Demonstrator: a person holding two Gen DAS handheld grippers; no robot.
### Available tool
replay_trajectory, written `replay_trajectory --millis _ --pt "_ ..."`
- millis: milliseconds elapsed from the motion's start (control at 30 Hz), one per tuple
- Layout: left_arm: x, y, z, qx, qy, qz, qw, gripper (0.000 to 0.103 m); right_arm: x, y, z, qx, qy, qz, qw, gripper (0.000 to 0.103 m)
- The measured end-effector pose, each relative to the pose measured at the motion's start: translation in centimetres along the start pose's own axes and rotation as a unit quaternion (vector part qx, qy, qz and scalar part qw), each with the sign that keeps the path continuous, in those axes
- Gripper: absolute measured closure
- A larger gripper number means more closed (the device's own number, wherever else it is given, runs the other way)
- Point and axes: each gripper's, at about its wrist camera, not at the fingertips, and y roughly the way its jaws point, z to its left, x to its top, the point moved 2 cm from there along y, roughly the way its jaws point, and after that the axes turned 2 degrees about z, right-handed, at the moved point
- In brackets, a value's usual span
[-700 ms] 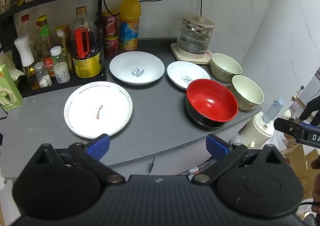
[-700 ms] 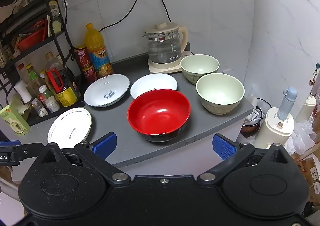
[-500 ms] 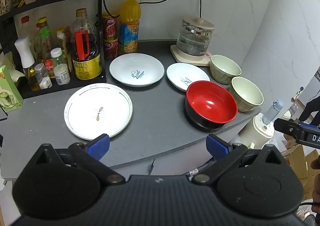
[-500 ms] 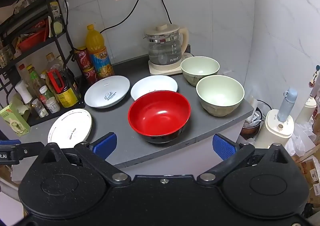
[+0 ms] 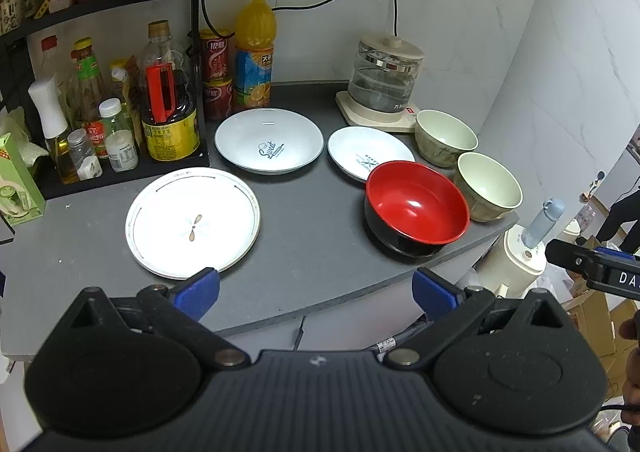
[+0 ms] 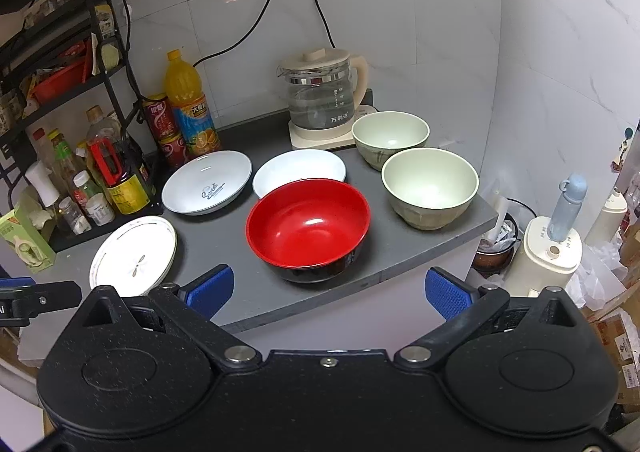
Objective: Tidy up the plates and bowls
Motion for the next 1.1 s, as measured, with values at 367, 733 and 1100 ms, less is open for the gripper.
replay_trajectory --millis 367,733,1100 --pt "-0.4 -0.3 0.1 0.001 0.002 -0.003 1.0000 0.001 -0.1 -0.4 0.3 0.005 -0.004 -0.001 1.000 0.000" --pt "-0.6 -0.7 0.0 0.000 0.004 -0.005 1.0000 0.001 -0.3 -0.6 0.3 0.004 -0.007 -0.003 1.000 0.000" --pt "-0.8 -1.1 -0.2 -0.002 0.004 -0.009 1.0000 0.001 -0.6 -1.0 0.3 0.004 -0.008 -0.007 1.000 0.000"
